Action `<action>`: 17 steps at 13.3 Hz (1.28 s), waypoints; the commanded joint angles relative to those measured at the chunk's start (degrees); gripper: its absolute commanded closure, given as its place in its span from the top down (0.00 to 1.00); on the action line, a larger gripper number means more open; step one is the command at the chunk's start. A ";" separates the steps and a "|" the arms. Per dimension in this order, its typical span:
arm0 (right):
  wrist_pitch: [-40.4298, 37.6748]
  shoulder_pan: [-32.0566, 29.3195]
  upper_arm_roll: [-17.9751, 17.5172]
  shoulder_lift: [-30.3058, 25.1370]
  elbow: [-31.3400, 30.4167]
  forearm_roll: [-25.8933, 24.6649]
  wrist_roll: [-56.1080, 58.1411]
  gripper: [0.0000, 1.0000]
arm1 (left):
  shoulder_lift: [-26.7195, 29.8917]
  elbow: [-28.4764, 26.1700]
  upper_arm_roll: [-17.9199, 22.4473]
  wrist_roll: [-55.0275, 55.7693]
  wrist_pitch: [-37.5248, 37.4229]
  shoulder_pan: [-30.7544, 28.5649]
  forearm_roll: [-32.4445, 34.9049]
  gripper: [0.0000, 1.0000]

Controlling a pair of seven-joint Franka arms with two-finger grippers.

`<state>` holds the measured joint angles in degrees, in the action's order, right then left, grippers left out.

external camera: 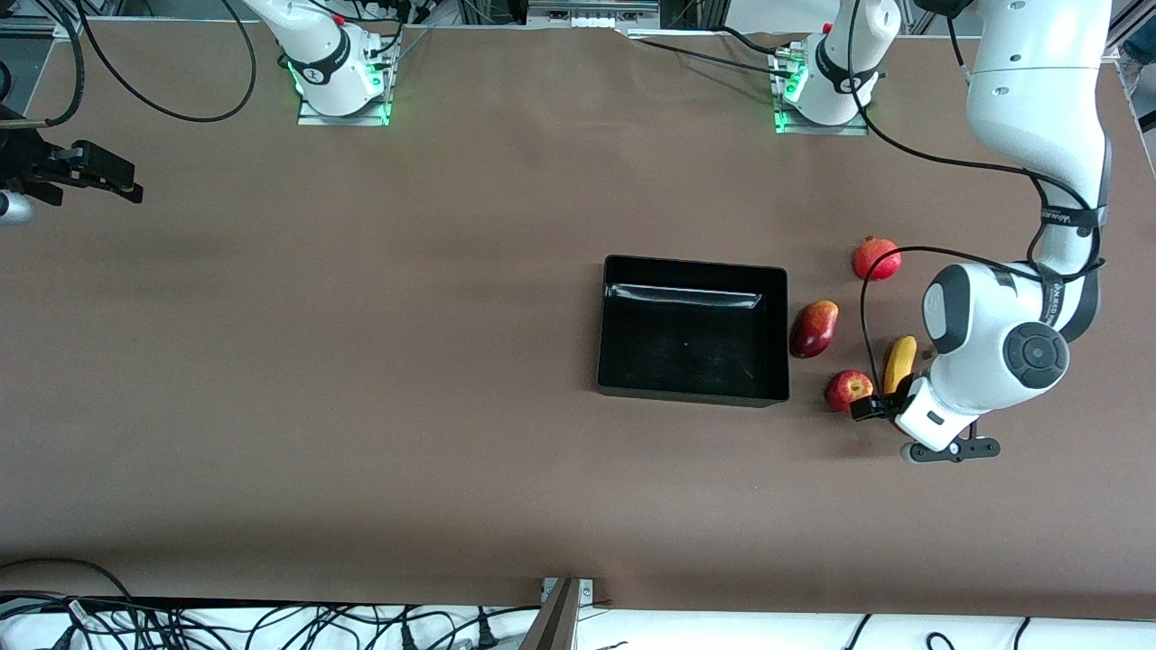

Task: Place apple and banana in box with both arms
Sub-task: 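Reach the left gripper to the small red-yellow apple and grasp it, then lift the apple with the left gripper and carry it over the box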

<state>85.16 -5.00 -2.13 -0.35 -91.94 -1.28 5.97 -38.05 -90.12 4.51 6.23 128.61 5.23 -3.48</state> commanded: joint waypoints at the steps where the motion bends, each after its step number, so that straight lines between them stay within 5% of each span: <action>1: -1.40 -0.19 0.63 0.52 1.42 0.66 -0.08 1.00 | -0.80 -0.15 0.24 2.98 2.25 0.48 -1.27 1.00; 6: -1.49 -0.28 0.55 0.52 1.33 0.75 0.10 1.00 | -2.12 -6.64 -0.82 5.90 11.03 1.18 -0.83 1.00; 17: -1.40 -0.28 0.55 0.61 1.33 0.75 0.27 1.00 | -1.77 -11.48 -0.91 8.44 11.40 1.71 -0.48 1.00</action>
<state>84.94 -5.10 -1.64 -0.30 -91.94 -1.28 5.97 -41.25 -98.86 3.52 12.77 139.11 6.19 -3.50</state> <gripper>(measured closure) 0.000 0.000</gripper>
